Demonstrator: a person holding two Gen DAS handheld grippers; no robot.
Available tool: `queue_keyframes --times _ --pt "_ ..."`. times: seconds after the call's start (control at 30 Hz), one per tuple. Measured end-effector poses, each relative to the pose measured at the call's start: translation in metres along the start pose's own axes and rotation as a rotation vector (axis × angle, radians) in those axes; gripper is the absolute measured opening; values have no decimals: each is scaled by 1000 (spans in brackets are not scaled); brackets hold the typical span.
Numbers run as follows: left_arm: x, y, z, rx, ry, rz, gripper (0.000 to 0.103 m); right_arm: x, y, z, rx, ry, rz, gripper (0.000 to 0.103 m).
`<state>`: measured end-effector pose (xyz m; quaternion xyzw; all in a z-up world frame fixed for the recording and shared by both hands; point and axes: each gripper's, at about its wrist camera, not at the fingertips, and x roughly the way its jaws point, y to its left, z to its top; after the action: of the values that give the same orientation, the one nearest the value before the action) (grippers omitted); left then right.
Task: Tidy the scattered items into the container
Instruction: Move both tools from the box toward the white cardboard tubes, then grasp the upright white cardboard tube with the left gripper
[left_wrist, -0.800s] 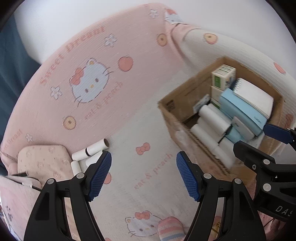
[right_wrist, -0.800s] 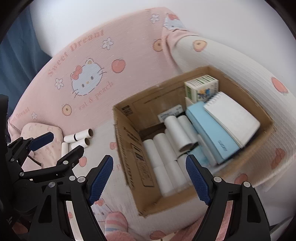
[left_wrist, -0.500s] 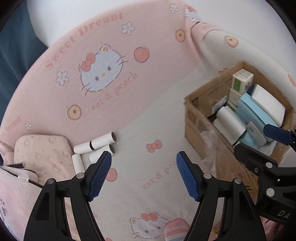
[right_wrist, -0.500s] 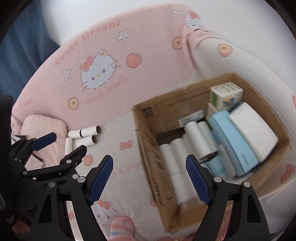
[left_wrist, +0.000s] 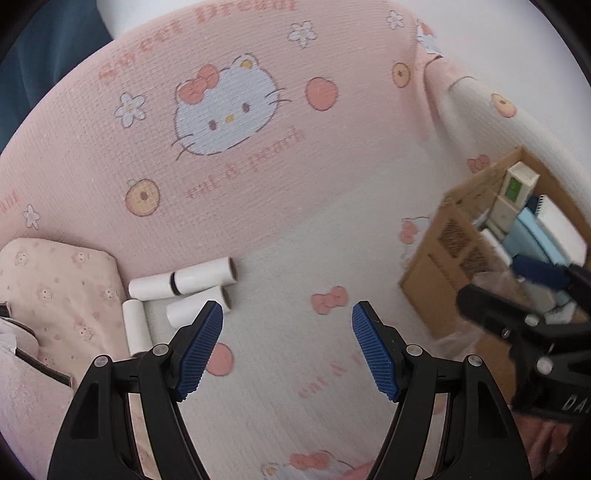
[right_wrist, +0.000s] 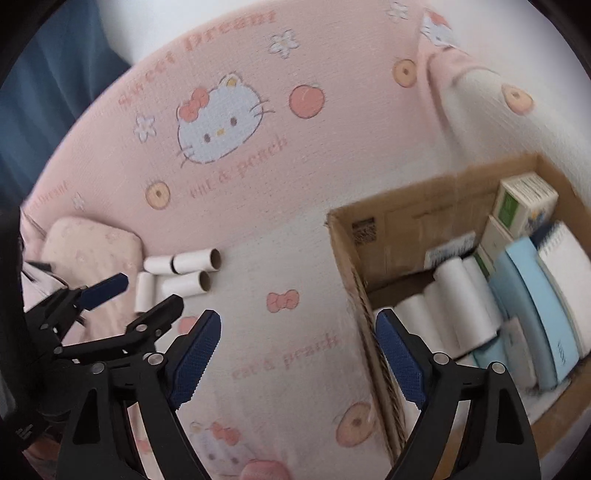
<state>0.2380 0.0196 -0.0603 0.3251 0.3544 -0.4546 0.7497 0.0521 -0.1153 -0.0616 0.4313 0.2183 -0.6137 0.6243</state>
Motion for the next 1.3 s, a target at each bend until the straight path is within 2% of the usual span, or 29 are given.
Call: queue_keyframes --times 0.1,0.23,0.37,0.43,0.5,0.63,0.73,0.77,0.87,0.93,1.03,1.2,1.3 --pt "12 11 -8 23 -20 38 76 9 13 2 -52 -33 -86 87" --pt "32 31 -21 9 -16 42 76 26 43 2 -224 -75 -211 87" --pt "51 60 -36 -85 19 -2 76 41 77 -5 -387 -103 -226 87" --pt "61 78 -42 -145 36 -27 76 51 95 -9 -465 -109 -196 87" --pt "69 95 -50 -206 48 -34 76 59 105 -13 -476 -111 -177 85" --pt "84 130 -79 -355 79 -44 76 83 118 -19 -469 -72 30 86" --pt "92 142 -98 -380 110 10 76 99 129 -31 -470 -91 157 86" --pt "96 146 -102 -378 122 25 76 102 132 -36 -473 -106 175 86" --pt "108 160 -112 -419 159 38 75 115 150 -53 -556 -169 198 86" --pt "114 169 -117 -442 160 57 74 125 163 -64 -649 -206 171 86" --pt "122 177 -118 -431 142 91 74 144 177 -70 -748 -215 137 86" --pt "137 198 -117 -457 121 105 74 173 177 -53 -668 -173 142 86" --pt "145 219 -121 -498 144 102 74 189 180 -40 -608 -153 147 86"
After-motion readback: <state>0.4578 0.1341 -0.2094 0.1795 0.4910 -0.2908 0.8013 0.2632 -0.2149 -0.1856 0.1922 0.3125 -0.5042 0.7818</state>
